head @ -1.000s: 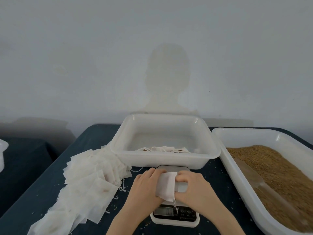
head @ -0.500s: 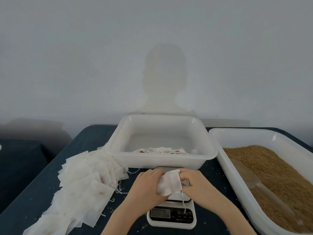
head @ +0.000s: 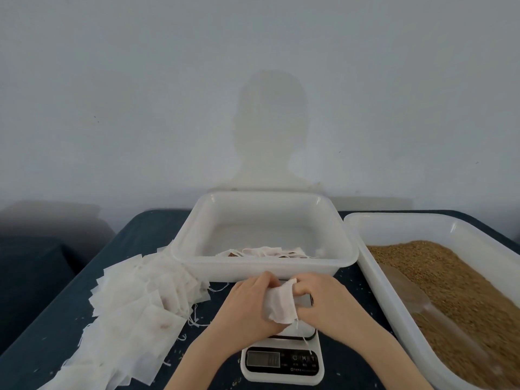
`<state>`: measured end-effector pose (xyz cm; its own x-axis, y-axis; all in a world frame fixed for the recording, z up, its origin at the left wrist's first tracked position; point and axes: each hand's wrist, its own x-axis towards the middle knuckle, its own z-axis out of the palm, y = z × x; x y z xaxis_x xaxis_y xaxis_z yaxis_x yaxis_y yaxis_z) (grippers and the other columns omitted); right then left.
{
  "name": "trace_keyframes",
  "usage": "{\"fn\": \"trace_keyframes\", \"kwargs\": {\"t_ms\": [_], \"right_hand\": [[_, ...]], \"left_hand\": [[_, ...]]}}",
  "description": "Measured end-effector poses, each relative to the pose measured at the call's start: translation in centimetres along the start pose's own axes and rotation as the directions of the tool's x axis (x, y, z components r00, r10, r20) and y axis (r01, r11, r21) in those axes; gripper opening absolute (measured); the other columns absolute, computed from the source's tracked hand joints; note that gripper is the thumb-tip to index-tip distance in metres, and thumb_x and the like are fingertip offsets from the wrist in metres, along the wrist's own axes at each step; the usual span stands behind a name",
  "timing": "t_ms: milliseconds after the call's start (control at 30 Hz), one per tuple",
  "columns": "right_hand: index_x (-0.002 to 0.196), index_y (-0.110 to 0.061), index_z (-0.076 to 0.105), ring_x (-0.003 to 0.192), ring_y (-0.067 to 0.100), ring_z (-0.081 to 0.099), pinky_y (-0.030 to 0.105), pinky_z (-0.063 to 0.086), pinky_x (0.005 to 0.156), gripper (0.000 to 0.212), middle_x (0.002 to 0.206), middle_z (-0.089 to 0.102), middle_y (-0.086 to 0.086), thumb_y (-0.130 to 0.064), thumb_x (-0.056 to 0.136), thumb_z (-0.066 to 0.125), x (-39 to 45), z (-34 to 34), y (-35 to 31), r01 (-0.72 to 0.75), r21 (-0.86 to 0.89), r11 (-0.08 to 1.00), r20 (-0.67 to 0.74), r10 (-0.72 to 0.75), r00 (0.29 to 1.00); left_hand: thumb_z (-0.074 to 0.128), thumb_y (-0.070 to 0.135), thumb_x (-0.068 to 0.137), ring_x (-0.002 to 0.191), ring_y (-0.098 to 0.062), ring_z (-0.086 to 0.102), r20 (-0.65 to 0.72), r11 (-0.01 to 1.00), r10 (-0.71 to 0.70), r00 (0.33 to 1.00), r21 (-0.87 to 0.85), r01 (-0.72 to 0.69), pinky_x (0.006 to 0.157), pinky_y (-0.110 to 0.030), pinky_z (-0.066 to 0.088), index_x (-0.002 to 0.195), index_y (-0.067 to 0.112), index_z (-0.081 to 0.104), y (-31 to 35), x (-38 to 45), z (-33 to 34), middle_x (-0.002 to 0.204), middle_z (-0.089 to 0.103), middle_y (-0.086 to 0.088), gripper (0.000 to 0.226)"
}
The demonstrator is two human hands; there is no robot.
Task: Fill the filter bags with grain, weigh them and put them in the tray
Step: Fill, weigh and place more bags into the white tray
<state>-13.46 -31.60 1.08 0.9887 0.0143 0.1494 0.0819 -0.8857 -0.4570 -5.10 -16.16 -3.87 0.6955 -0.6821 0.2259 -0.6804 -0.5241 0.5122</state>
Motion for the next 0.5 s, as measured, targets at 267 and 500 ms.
{"fn": "trace_keyframes", "kwargs": {"t_ms": [267,500], "right_hand": [[0.089,-0.034,0.075,0.087,-0.003,0.056,0.023,0.047,0.075,0.013,0.093,0.062,-0.027,-0.03,0.089,0.063,-0.5,-1.6,0.7,0.017,0.19,0.982,0.019,-0.021,1.0],[0.088,-0.052,0.065,0.087,-0.013,0.06,0.01,0.046,0.077,0.014,0.09,0.067,-0.03,-0.038,0.088,0.062,-2.8,-7.6,5.5,-0.141,0.094,0.985,-0.217,0.159,0.963]], "left_hand": [[0.064,0.05,0.07,0.061,-0.002,0.052,0.062,0.986,-0.04,0.997,-0.157,0.049,0.055,-0.021,0.038,0.08,0.046,0.038,0.0,0.5,-0.6,0.067,0.058,0.014,0.028],[0.066,0.038,0.074,0.08,-0.003,0.057,0.122,0.986,-0.015,0.992,-0.16,0.035,0.067,-0.025,0.049,0.098,0.046,0.044,0.8,1.3,0.1,0.089,0.061,0.016,0.034]]}}
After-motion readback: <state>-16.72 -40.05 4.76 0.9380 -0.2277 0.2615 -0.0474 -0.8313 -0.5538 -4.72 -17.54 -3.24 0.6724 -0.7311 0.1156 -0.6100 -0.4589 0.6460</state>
